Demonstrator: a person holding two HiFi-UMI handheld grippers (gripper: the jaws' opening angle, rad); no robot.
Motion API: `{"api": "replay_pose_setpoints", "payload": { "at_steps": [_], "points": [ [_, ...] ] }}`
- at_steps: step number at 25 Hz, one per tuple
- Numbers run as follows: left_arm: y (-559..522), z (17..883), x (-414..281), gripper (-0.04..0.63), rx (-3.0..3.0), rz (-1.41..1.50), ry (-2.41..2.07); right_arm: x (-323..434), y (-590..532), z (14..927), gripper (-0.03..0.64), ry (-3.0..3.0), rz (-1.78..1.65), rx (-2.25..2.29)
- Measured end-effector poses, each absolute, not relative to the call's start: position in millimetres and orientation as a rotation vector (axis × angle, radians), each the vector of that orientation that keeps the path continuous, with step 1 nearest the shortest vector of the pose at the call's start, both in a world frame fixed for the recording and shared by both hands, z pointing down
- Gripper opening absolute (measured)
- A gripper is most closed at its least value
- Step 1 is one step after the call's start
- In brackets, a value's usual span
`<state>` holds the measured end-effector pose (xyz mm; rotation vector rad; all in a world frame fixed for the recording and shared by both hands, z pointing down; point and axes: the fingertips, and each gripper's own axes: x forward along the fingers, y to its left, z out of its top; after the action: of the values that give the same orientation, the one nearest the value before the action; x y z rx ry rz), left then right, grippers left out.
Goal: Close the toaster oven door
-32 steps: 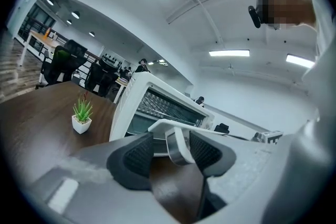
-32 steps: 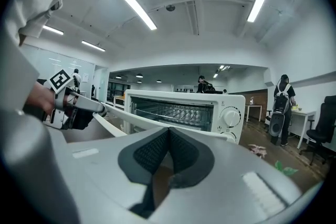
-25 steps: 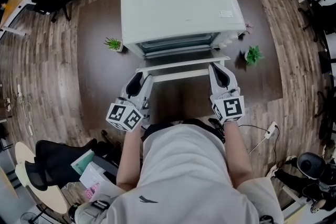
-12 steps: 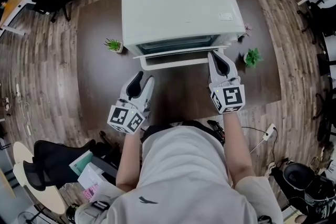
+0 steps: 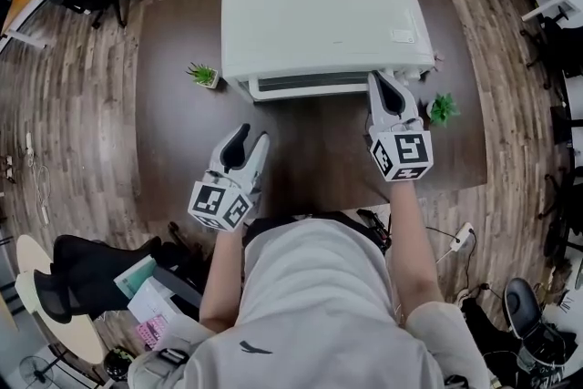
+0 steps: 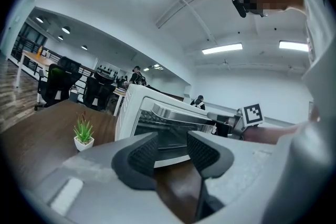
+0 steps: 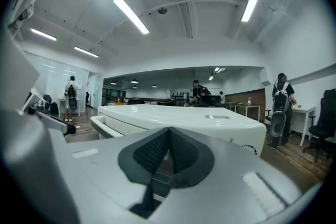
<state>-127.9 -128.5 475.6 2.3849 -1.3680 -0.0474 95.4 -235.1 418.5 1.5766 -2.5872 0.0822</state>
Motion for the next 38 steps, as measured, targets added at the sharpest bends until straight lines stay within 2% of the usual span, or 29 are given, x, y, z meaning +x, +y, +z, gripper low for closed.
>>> {"api": "replay_pose_setpoints", "payload": {
  "at_steps": [15, 17, 24, 38],
  "points": [
    [-115, 472, -129, 0.183, 2.444, 0.037, -1.426, 104, -200, 424, 0.002, -2.599, 0.085, 1.593],
    [-109, 471, -128, 0.128, 2.462, 0.054, -1.439, 109, -184, 431, 0.001, -2.578, 0.103, 1.585],
    [-85, 482, -129, 0.006, 2.490, 0.088, -1.491, 126, -116, 453, 0.002, -2.541, 0.139, 1.608],
    [-51, 477, -134, 0.005, 2.505, 0.136, -1.659, 137, -62, 451, 0.000, -2.526, 0.042, 1.645]
  ]
}}
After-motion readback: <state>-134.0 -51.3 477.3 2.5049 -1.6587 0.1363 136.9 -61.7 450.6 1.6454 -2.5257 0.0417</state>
